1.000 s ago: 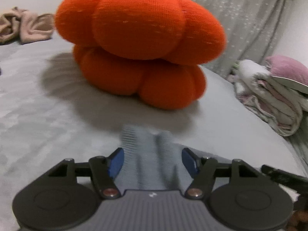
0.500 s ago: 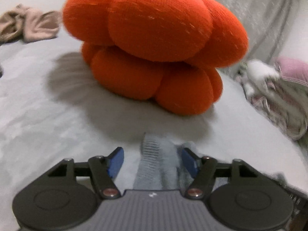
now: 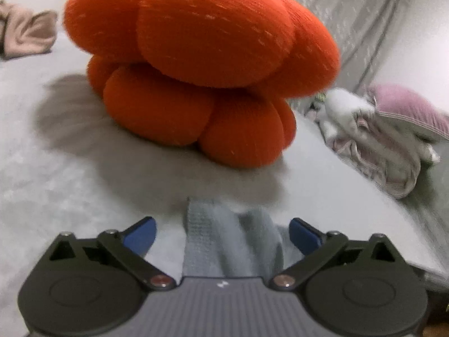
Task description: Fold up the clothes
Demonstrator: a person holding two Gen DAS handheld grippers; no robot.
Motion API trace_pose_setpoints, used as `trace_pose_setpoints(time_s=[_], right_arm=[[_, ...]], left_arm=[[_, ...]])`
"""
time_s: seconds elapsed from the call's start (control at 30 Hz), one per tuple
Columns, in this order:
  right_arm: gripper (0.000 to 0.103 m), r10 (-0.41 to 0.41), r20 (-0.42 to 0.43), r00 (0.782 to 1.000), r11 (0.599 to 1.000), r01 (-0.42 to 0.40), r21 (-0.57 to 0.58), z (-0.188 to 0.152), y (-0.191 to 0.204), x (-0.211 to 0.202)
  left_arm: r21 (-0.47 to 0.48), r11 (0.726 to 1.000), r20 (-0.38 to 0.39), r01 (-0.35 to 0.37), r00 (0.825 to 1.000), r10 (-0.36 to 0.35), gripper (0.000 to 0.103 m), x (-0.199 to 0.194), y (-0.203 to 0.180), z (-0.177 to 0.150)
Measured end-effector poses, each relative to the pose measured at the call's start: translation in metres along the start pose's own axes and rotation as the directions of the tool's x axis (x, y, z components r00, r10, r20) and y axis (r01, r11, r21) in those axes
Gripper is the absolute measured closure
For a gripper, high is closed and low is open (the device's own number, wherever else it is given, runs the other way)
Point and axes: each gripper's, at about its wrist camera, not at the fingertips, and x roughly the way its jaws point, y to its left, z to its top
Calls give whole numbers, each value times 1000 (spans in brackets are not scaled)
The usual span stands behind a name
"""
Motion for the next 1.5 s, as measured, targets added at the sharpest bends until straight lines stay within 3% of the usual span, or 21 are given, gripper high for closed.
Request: trace_pose_setpoints(time_s=[0.07, 0.13, 0.17, 0.2, 0.23, 0.33, 0.4, 0.43, 0.5, 0.63, 0.7, 0.8, 0.9, 1.07, 1.2, 1.4, 1.47, 1.5], right_arm=[[26, 1, 6, 1000, 1000, -1, 4, 1, 1, -1], [26, -3, 11, 1000, 1000, 2, 13, 2, 1, -2], [26, -5, 14, 1000, 1000, 5, 19, 2, 0, -3], [26, -7, 16, 1000, 1000, 7, 27, 3, -1, -4], [26, -3, 17, 1000, 999, 2, 43, 3, -3, -4], [26, 9, 22, 1000, 996, -11, 90, 5, -10, -7], [26, 12, 27, 1000, 993, -15, 119, 8, -16, -10], [26, 13, 33, 999, 991, -18, 136, 9, -19, -13], [26, 23, 49, 999, 985, -31, 168, 12, -26, -19], [26, 39, 67, 997, 973, -53, 222, 19, -38, -32], [26, 49, 74, 996, 970, -66, 233, 21, -41, -38], [26, 70, 81, 994, 967, -88, 238, 24, -43, -45], [26, 97, 81, 992, 965, -114, 237, 26, -43, -50], [26, 175, 37, 984, 966, -179, 188, 27, -33, -49], [32, 229, -4, 973, 965, -227, 129, 27, -20, -45], [42, 247, -63, 967, 968, -249, -31, 22, 13, -36], [58, 230, -72, 970, 968, -236, -89, 18, 26, -29], [62, 222, -77, 972, 966, -230, -118, 16, 31, -24]], left_arm=[[-17, 1000, 19, -10, 1000, 10, 34, 0, 4, 0], [-50, 999, 15, -1, 1000, 1, 68, 1, 9, 0], [-68, 998, 9, 11, 1000, -10, 75, 2, 12, 0], [-81, 996, 2, 27, 1000, -27, 90, 2, 14, 0], [-88, 995, -7, 45, 999, -46, 97, 2, 14, 0], [-56, 991, -9, 121, 992, -122, 97, -3, 8, 1], [-6, 977, -2, 213, 977, -213, 97, -11, 0, 2], [23, 964, -1, 267, 964, -267, 97, -15, -5, 3], [92, 917, -3, 387, 921, -388, 97, -27, -15, 3], [177, 785, -71, 593, 803, -591, 97, -44, -34, -1], [211, 716, -125, 665, 745, -655, 97, -49, -46, -3], [265, 634, -235, 727, 686, -688, 97, -51, -65, -14], [300, 570, -362, 765, 644, -674, 97, -43, -83, -29], [341, 474, -581, 812, 579, -573, 97, -32, -106, -61], [369, 467, -620, 803, 588, -520, 97, -29, -112, -69], [371, 471, -622, 800, 591, -514, 97, -27, -115, -69], [374, 469, -623, 800, 592, -512, 97, -28, -116, -70], [373, 470, -623, 800, 591, -512, 97, -29, -116, -70]])
